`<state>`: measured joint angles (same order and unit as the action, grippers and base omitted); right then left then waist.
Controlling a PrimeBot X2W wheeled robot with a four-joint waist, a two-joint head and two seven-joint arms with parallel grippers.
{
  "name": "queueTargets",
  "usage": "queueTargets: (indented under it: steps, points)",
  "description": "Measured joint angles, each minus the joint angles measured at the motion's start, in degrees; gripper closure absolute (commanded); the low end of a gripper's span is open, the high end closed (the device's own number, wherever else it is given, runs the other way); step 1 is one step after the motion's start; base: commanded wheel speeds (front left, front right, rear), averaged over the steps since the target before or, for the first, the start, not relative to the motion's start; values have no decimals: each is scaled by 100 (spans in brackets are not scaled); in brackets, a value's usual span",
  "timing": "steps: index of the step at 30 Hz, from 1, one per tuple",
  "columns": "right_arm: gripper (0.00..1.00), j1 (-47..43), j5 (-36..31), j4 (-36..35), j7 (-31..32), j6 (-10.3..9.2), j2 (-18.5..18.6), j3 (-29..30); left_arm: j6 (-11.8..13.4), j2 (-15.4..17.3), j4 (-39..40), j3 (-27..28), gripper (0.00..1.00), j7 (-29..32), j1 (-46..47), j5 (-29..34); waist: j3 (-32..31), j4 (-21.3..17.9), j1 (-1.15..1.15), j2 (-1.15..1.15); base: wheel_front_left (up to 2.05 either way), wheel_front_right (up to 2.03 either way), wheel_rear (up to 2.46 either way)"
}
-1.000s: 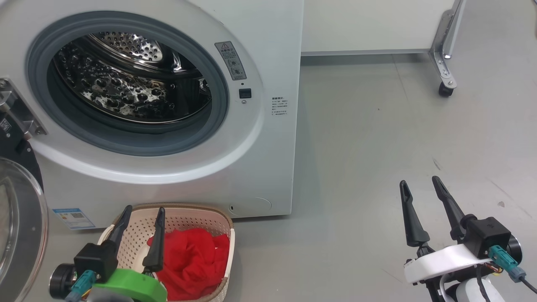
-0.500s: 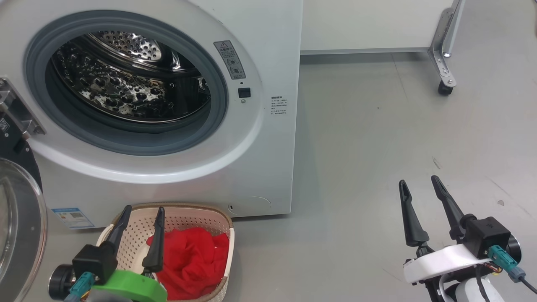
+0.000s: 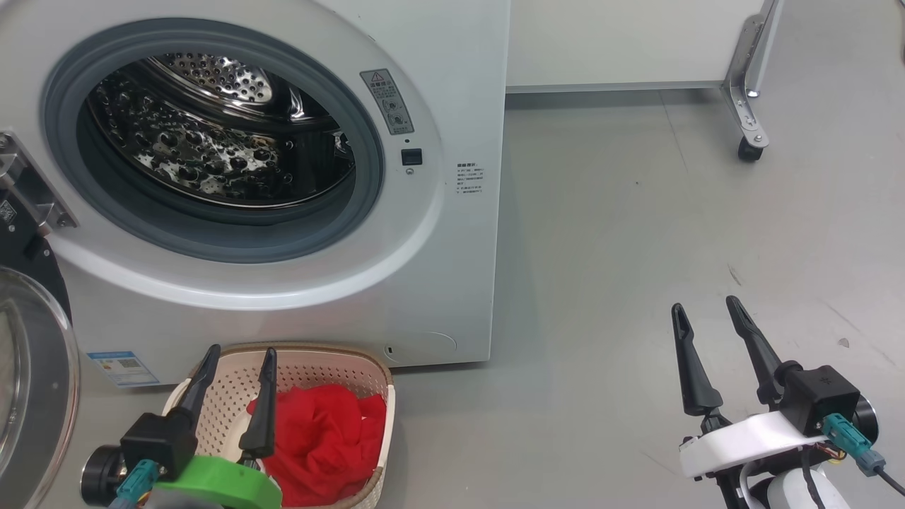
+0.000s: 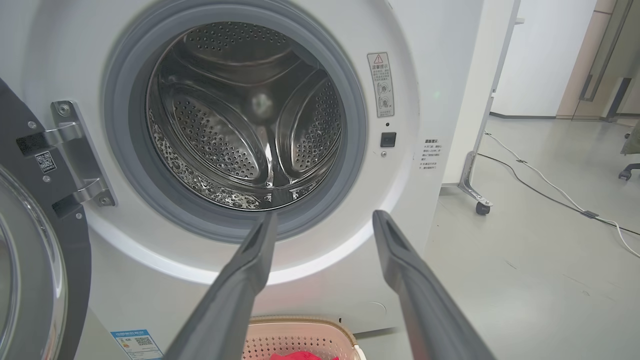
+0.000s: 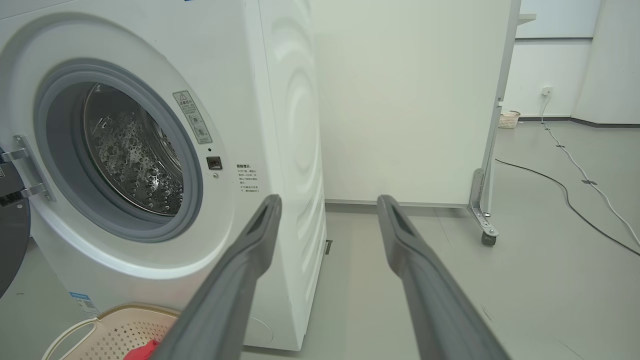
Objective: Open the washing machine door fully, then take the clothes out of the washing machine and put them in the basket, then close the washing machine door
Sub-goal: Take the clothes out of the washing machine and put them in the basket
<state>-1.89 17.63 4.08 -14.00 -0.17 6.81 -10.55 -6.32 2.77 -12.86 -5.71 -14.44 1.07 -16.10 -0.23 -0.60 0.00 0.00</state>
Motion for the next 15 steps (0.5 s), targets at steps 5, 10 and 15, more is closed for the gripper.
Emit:
queueTargets:
  steps: [5,10,15]
  points:
    - [0,0,0,0,0,-1,0,-7,0,-1,20,-1,0,0,-14,-1,-6,3,0,0,0,0,0]
    - [0,0,0,-7,1,-2,0,-27,1,-1,43,0,0,0,-20,-4,0,1,0,0,0,0,0]
    - [0,-2,0,-10,1,-9,0,-31,56,-2,42,10,0,0,-26,-8,10,-5,0,0,-7,7,0]
